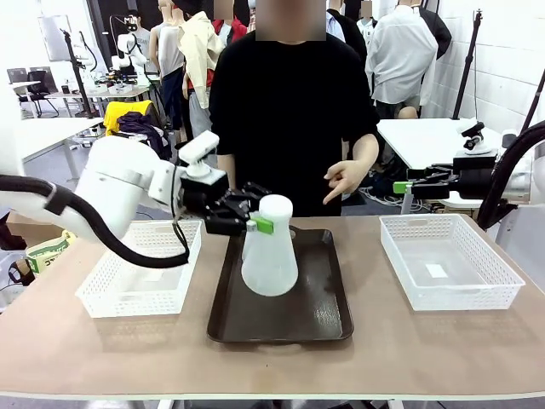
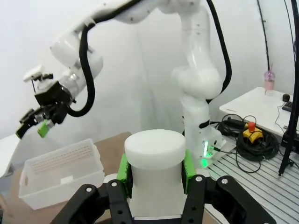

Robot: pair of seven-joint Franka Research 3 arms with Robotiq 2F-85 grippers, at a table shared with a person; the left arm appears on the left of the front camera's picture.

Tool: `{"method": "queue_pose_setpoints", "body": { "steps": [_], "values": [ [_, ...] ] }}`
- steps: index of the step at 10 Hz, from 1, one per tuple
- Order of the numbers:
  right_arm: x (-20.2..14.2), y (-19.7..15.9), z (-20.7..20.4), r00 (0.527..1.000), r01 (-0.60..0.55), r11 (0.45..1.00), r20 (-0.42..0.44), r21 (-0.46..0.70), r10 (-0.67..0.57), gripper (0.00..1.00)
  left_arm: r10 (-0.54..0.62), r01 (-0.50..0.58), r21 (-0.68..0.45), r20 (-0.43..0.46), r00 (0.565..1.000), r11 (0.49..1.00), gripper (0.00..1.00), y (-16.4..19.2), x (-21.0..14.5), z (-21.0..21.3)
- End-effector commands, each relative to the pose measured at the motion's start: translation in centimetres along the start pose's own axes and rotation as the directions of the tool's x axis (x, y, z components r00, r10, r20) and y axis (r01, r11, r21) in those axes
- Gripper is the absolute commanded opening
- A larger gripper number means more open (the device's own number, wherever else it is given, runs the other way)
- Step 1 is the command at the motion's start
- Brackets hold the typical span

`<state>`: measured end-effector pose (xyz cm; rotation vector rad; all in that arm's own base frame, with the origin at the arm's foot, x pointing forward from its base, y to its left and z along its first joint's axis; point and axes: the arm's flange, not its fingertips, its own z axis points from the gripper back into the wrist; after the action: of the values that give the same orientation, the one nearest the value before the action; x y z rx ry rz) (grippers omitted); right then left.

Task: Prepare the laboratory tools.
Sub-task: Place the picked Big flask upright in the Handle tray as directed by the person.

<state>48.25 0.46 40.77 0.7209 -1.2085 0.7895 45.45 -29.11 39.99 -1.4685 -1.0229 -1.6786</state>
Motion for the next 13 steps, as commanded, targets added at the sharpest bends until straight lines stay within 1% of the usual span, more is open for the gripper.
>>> {"method": "queue_pose_setpoints", "body": {
  "steps": [1, 3, 4, 5, 6, 8, 9, 12, 13],
  "values": [
    [0.0, 0.2, 0.0, 1.000, 0.015, 1.000, -0.011, -0.010, -0.016, 1.00, -0.055, 0.055, -0.021, -0.010, 0.998, 0.998, 0.00, 1.7, -2.0, 1.0],
    [0.0, 0.2, 0.0, 1.000, 0.015, 1.000, -0.011, -0.010, -0.016, 1.00, -0.076, 0.075, 0.014, 0.022, 0.997, 0.997, 0.00, 2.3, -3.9, 1.4],
    [0.0, 0.2, 0.0, 1.000, 0.015, 1.000, -0.011, -0.010, -0.016, 1.00, -0.060, 0.059, 0.036, 0.026, 0.998, 0.998, 0.00, 2.5, -5.2, 1.5],
    [0.0, 0.2, 0.0, 1.000, 0.015, 1.000, -0.011, -0.010, -0.016, 1.00, -0.027, 0.027, 0.013, 0.048, 0.998, 1.000, 0.00, 2.6, -6.3, 1.4],
    [0.0, 0.2, 0.0, 1.000, 0.015, 1.000, -0.011, -0.010, -0.016, 1.00, -0.020, 0.020, 0.007, 0.041, 0.999, 1.000, 0.00, 2.7, -7.2, 1.4],
    [0.0, 0.2, 0.0, 1.000, 0.015, 1.000, -0.011, -0.010, -0.016, 1.00, -0.013, 0.013, 0.028, -0.004, 1.000, 1.000, 0.00, 3.6, -8.7, 1.2],
    [0.0, 0.2, 0.0, 1.000, 0.015, 1.000, -0.011, -0.010, -0.016, 1.00, -0.017, 0.018, 0.033, -0.007, 1.000, 0.999, 0.00, 3.8, -8.6, 1.1],
    [0.0, 0.2, 0.0, 1.000, 0.015, 1.000, -0.011, -0.010, -0.016, 1.00, 0.042, -0.041, 0.030, -0.007, 0.999, 0.999, 0.00, 4.3, -9.3, 1.3],
    [0.0, 0.2, 0.0, 1.000, 0.015, 1.000, -0.011, -0.010, -0.016, 1.00, 0.071, -0.071, 0.029, -0.008, 0.997, 0.997, 0.19, 4.5, -9.5, 1.3]
  ]
}}
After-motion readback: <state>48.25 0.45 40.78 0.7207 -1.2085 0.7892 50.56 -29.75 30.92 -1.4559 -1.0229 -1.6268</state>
